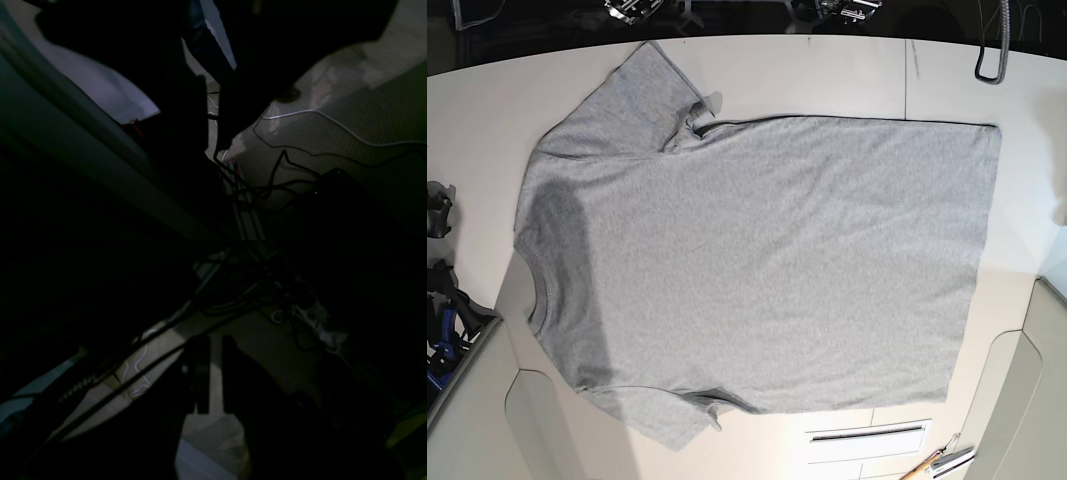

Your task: Fold the T-shirt properly

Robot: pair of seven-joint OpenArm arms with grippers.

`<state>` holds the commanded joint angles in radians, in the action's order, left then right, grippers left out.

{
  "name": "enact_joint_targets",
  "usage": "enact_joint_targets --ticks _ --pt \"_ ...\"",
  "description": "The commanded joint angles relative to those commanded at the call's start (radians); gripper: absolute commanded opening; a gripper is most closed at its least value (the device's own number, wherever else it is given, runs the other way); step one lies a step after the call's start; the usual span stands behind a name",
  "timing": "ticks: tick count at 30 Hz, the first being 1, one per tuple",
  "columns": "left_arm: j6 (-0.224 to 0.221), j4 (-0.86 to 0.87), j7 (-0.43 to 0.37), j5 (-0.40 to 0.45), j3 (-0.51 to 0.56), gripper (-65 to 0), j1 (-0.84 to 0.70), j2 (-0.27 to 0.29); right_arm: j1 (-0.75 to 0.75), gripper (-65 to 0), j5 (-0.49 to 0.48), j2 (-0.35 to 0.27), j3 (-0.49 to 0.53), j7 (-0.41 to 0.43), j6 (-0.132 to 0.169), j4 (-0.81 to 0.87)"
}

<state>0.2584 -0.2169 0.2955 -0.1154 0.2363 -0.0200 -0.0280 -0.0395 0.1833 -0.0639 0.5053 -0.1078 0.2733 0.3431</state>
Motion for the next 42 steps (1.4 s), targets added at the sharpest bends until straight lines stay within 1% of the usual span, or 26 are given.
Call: enact_joint_targets --ticks 22,23,26,27,29,30,34,37,39,42 --pt "0.001 0.000 0.000 0.001 0.000 -58.7 0.000 0.000 -0.003 -59.5 0.000 0.000 0.000 0.000 0.000 0.000" --pt "0.010 0.000 0.000 0.001 0.000 -58.8 0.000 0.000 -0.003 -59.5 0.000 0.000 0.000 0.000 0.000 0.000" --pt "0.101 0.000 0.001 0.001 0.000 -58.7 -0.004 -0.004 -0.006 -59.5 0.000 -0.001 0.000 -0.001 0.000 0.000" --pt "0.122 0.000 0.000 0.000 0.000 -58.7 -0.010 -0.008 -0.008 -59.5 0.000 -0.002 0.000 -0.001 0.000 0.000" --pt "0.124 -0.013 0.000 0.000 0.000 -58.7 -0.030 -0.018 -0.020 -59.5 0.000 -0.009 0.000 -0.001 0.000 0.003" --pt "0.123 -0.034 -0.001 -0.003 0.000 -58.7 -0.047 -0.027 -0.029 -59.5 0.000 -0.014 0.000 -0.001 0.000 0.005" --pt "0.123 -0.175 -0.004 -0.067 0.000 -58.7 -0.148 -0.075 -0.086 -59.5 0.000 -0.043 0.000 -0.001 0.000 0.049" --pt "0.119 -0.288 -0.004 -0.069 0.000 -58.7 -0.235 -0.105 -0.150 -59.5 0.000 -0.085 0.000 -0.001 0.000 0.134" --pt "0.120 -0.348 -0.004 -0.100 -0.006 -58.7 -0.287 -0.123 -0.203 -59.5 -0.005 -0.119 0.000 -0.001 0.000 0.211" --pt "0.120 -0.417 -0.004 -0.129 -0.051 -58.7 -0.363 -0.139 -0.289 -59.5 -0.081 -0.182 0.000 -0.002 0.000 0.342"
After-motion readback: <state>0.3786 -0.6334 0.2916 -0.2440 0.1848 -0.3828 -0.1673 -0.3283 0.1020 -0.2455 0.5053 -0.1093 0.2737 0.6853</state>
